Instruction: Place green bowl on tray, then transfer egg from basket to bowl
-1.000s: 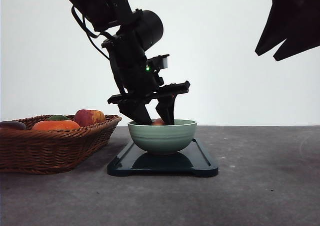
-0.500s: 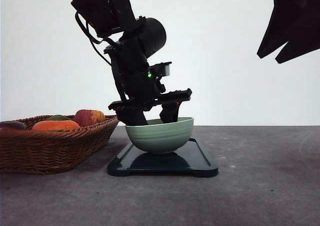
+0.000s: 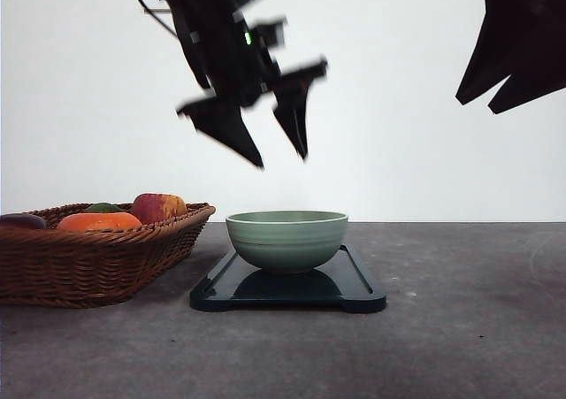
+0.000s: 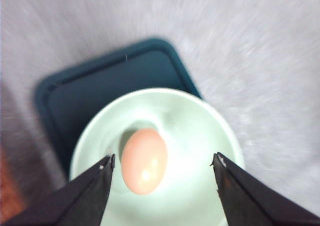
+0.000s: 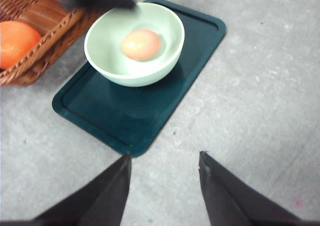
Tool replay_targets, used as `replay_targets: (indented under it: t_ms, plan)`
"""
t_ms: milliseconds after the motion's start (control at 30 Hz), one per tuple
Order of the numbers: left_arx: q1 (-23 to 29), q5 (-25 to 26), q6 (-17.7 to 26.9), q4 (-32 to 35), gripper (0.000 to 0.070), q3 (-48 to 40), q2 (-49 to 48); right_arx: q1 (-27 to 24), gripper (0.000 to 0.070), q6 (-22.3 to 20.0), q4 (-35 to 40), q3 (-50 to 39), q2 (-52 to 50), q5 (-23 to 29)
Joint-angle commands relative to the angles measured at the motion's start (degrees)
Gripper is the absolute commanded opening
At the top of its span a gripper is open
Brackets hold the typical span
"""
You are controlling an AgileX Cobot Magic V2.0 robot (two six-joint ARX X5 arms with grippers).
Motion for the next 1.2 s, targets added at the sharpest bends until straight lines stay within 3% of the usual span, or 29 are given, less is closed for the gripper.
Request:
replay_targets:
  t_ms: [0, 300, 633, 867, 1167]
  plan:
    - [-0.52, -0.15, -0.39, -1.21, 0.0399, 1.38, -1.13, 0.31, 0.0268, -0.42, 0.01, 0.20, 0.44, 0.04]
    - [-0.50, -0.15, 1.50, -3.51, 0.0397, -3.47, -13.57, 0.31, 0.0268, -0.42, 0.00, 0.20, 0.44, 0.02]
    - [1.08, -0.15, 2.59, 2.88, 0.0397, -27.16, -33.17, 0.31, 0.0268, -0.44, 0.02, 0.20, 0.44, 0.02]
    - [3.81, -0.17, 2.58, 3.12, 0.0396, -39.70, -46.27, 0.31, 0.0268, -0.44, -0.05, 0.20, 0.44, 0.00]
    - [8.57, -0.17, 1.97, 2.75, 0.0391, -44.19, -54.77, 0.31, 0.0268, -0.44, 0.04, 0.20, 0.44, 0.02]
